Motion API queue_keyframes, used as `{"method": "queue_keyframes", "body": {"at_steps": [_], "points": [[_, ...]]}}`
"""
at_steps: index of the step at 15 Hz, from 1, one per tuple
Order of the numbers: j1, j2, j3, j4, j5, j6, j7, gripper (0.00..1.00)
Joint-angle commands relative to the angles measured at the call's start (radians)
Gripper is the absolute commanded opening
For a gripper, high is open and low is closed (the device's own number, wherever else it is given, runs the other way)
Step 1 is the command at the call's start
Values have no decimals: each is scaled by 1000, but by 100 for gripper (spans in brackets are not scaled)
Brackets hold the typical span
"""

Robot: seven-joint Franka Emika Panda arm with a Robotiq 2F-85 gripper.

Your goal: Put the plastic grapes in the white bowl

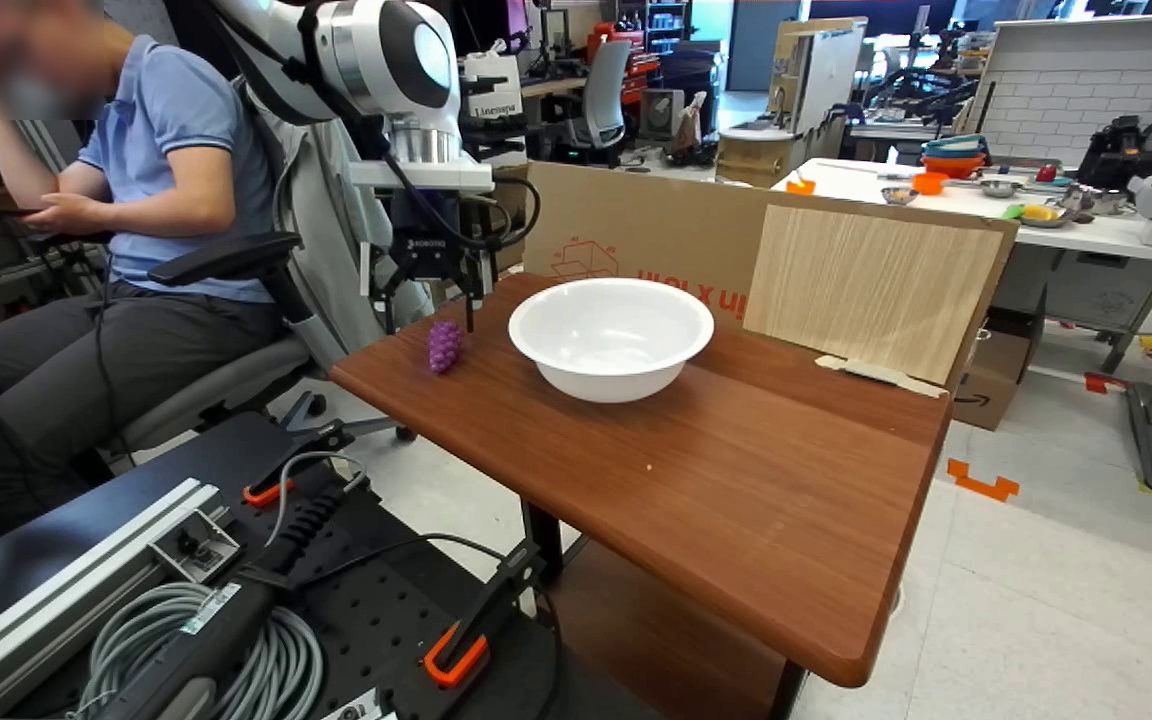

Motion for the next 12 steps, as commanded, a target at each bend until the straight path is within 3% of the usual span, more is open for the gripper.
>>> {"method": "queue_keyframes", "body": {"at_steps": [1,7,9,12], "points": [[10,60,-13,75,-30,-63,38,65],[9,91,-20,110,-45,-94,49,19],[9,92,-19,115,-51,-77,44,15],[-1,-72,4,6,-40,-66,37,15]]}}
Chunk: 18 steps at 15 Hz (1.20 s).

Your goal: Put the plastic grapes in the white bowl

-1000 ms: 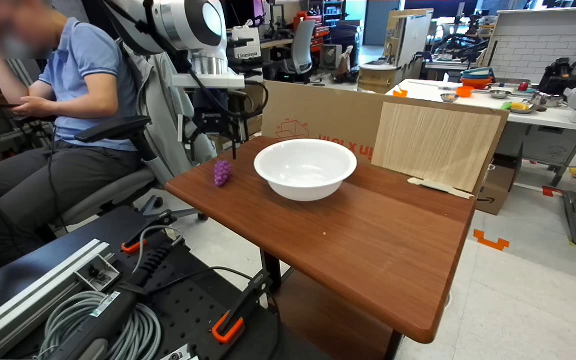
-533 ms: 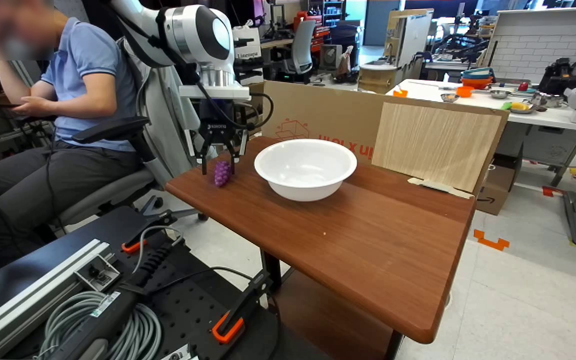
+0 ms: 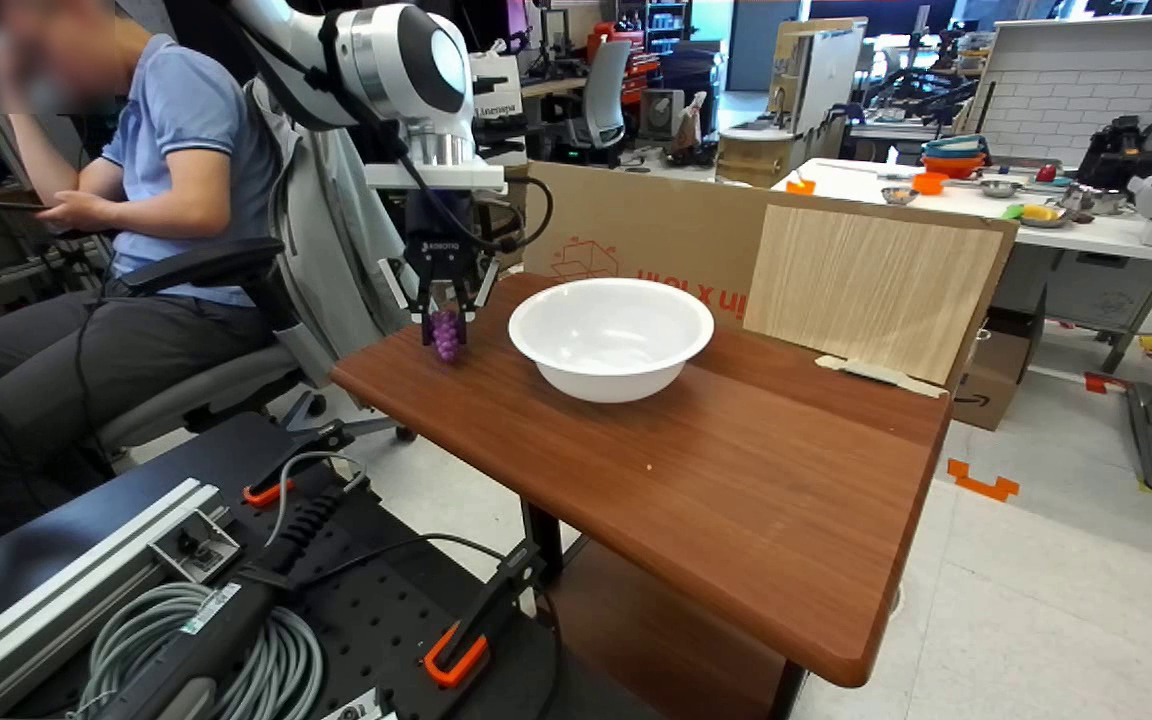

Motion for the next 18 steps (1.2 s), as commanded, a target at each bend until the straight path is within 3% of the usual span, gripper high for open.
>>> {"method": "queue_keyframes", "body": {"at_steps": [1,6,9,13,18], "points": [[-14,-178,18,-104,-5,7,12,15],[-101,-411,-7,-211,71,34,5,15],[-182,-472,-63,-217,144,4,-8,15],[-264,-432,-141,-151,185,-28,10,15],[-302,-303,-183,-61,180,-62,51,15]]}}
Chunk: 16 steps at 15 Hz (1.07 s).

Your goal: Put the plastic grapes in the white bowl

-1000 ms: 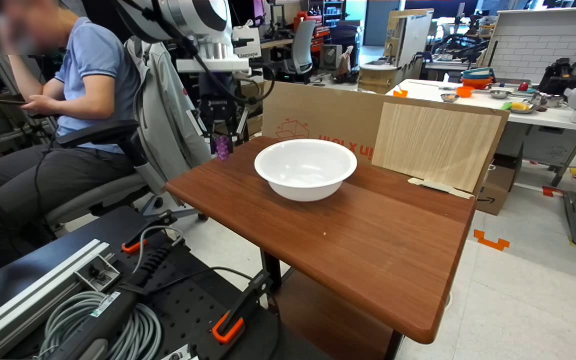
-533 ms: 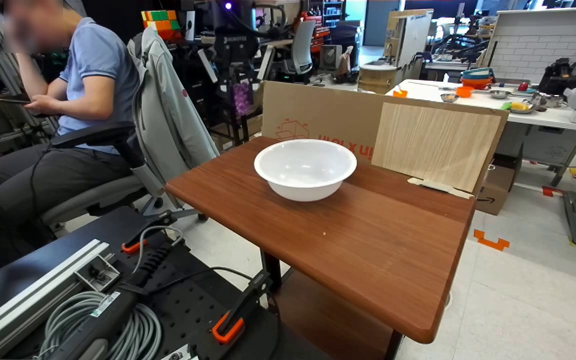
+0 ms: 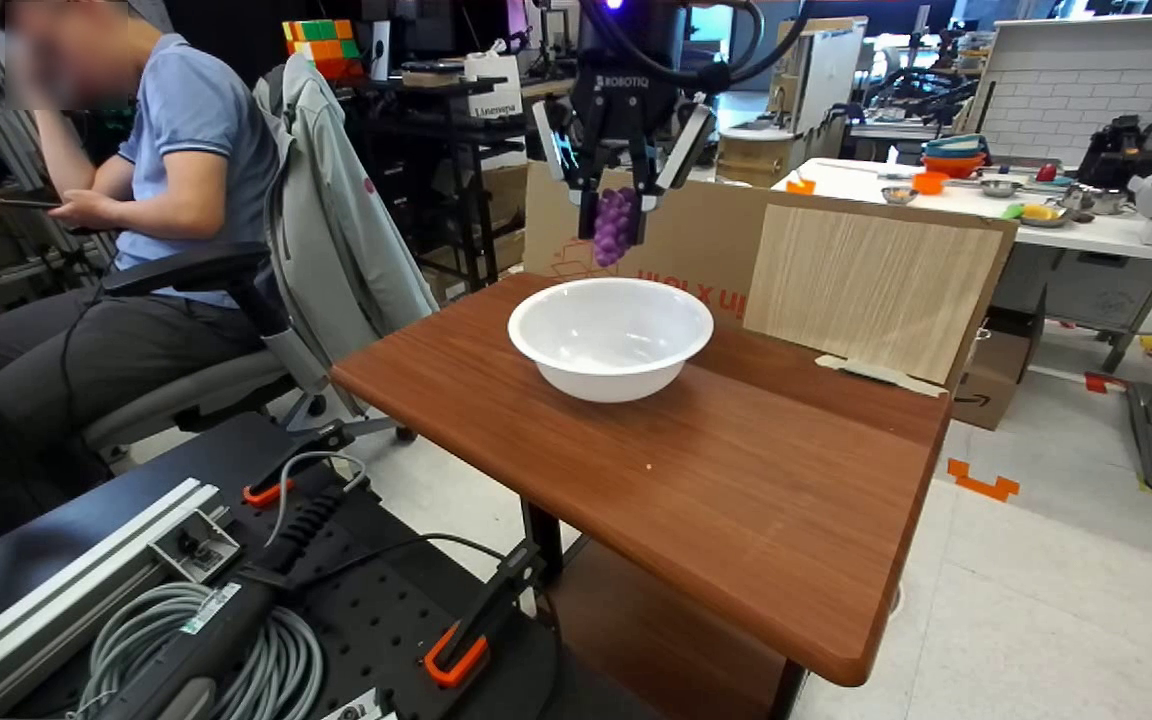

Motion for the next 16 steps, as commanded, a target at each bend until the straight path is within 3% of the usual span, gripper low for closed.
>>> {"method": "queue_keyframes", "body": {"at_steps": [1,9,10,11,12,16], "points": [[1,125,-7,115,13,-66,52,15],[60,371,30,346,5,-172,126,15],[67,396,32,373,4,-189,132,27],[72,418,33,397,4,-206,136,65],[76,437,35,417,5,-219,139,66],[78,431,52,437,19,-249,124,94]]}}
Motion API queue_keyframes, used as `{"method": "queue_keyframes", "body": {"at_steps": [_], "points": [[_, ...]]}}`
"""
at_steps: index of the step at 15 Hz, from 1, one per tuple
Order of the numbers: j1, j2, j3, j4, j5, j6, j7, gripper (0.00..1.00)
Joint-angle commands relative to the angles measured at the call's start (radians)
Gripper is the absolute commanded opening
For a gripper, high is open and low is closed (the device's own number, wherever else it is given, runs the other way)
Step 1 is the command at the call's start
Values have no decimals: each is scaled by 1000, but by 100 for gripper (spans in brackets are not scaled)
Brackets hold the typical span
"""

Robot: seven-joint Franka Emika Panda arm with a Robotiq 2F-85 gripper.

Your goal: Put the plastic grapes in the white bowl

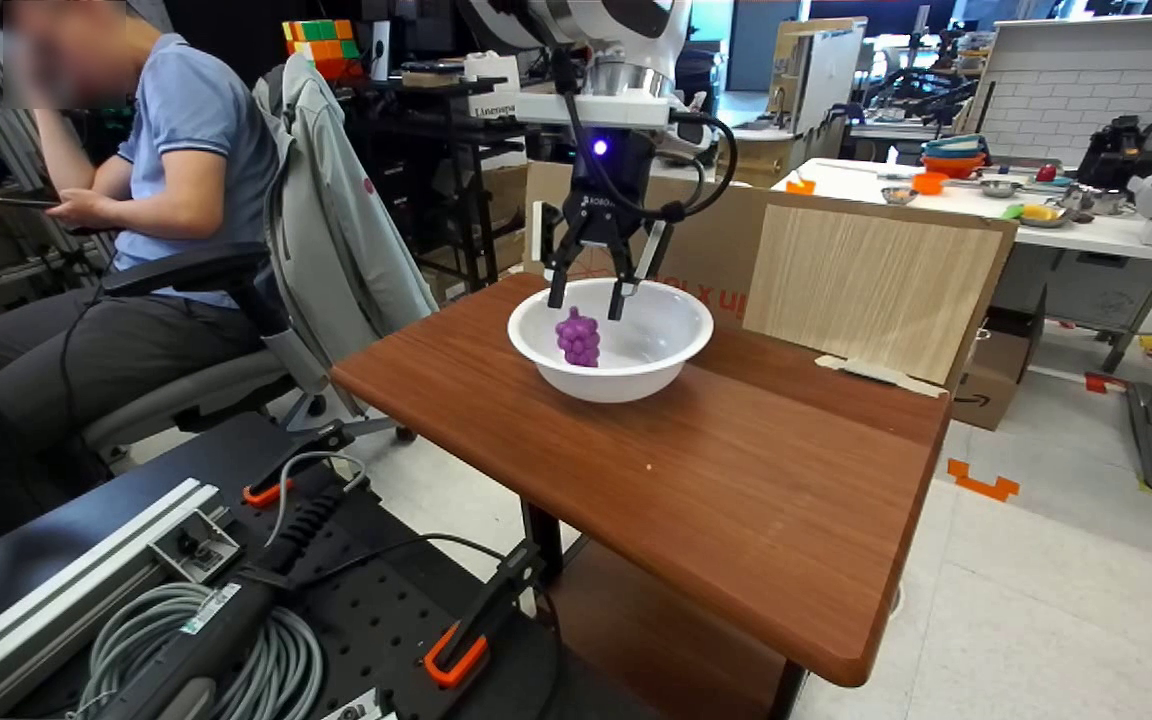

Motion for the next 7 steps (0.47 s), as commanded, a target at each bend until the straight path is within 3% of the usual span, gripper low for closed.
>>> {"method": "queue_keyframes", "body": {"at_steps": [1,3,4,7], "points": [[-7,-28,25,37,33,-58,-10,99],[-23,-102,48,-4,82,-87,-33,100],[-2,-25,22,24,30,-26,-5,99],[-2,-80,32,20,58,-67,-12,100]]}}
